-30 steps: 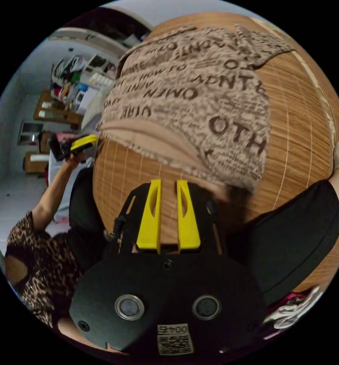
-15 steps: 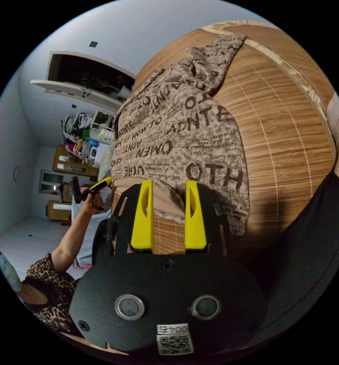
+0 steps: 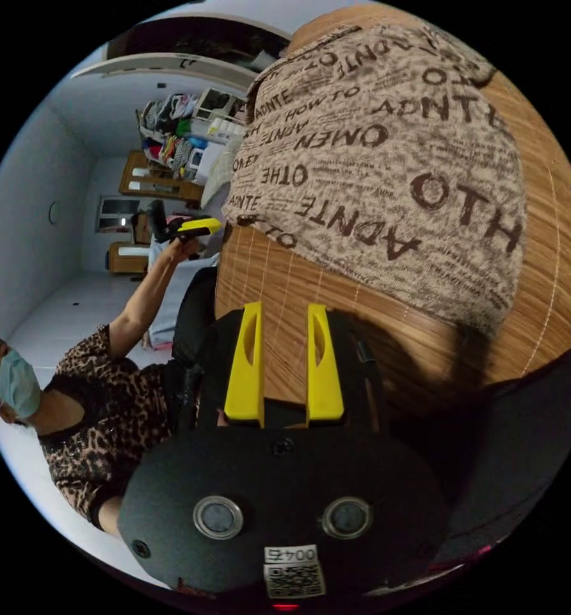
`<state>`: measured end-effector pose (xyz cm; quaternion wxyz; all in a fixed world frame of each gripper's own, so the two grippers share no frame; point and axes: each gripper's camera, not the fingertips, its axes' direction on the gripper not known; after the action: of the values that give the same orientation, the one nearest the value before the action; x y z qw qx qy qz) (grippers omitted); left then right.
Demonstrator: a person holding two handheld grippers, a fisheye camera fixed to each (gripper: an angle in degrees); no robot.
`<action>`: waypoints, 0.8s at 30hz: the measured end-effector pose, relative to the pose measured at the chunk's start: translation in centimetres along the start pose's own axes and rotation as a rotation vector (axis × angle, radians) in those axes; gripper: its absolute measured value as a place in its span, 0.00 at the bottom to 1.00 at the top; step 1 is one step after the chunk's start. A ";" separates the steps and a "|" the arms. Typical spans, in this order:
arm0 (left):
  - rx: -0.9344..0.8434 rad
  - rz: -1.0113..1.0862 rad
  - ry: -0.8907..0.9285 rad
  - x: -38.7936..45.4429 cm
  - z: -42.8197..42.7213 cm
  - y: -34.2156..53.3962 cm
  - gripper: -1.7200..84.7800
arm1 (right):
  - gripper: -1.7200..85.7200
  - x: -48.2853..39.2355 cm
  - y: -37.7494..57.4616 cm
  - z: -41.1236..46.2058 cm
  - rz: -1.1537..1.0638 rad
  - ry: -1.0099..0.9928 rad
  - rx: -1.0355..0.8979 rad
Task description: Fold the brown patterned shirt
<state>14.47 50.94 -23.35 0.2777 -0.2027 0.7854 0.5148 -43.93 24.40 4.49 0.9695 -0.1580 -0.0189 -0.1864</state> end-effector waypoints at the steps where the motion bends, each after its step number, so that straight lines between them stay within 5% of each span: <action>1: 0.050 -0.013 -0.019 -0.2 -0.9 0.7 0.04 | 0.14 -0.4 0.0 0.0 -0.006 0.068 0.028; 8: 0.310 -0.338 -0.243 -3.7 -3.8 4.8 0.05 | 0.14 -2.3 0.9 1.9 0.020 0.580 0.403; 11: 0.368 -0.433 -0.314 -4.5 -4.0 6.4 0.06 | 0.14 -2.8 0.6 5.0 0.002 0.712 0.424; 19: 0.299 -0.553 -0.383 -6.2 -1.6 8.3 0.12 | 0.15 -2.1 -2.5 12.3 -0.038 0.853 0.261; 24: 0.320 -0.559 -0.338 -6.0 -1.0 9.6 0.08 | 0.15 -1.6 -2.2 14.7 -0.019 0.872 0.351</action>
<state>13.05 53.88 -12.49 0.5618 -0.2757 0.7132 0.3157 -45.94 27.64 19.00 0.8972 0.1018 0.3576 -0.2383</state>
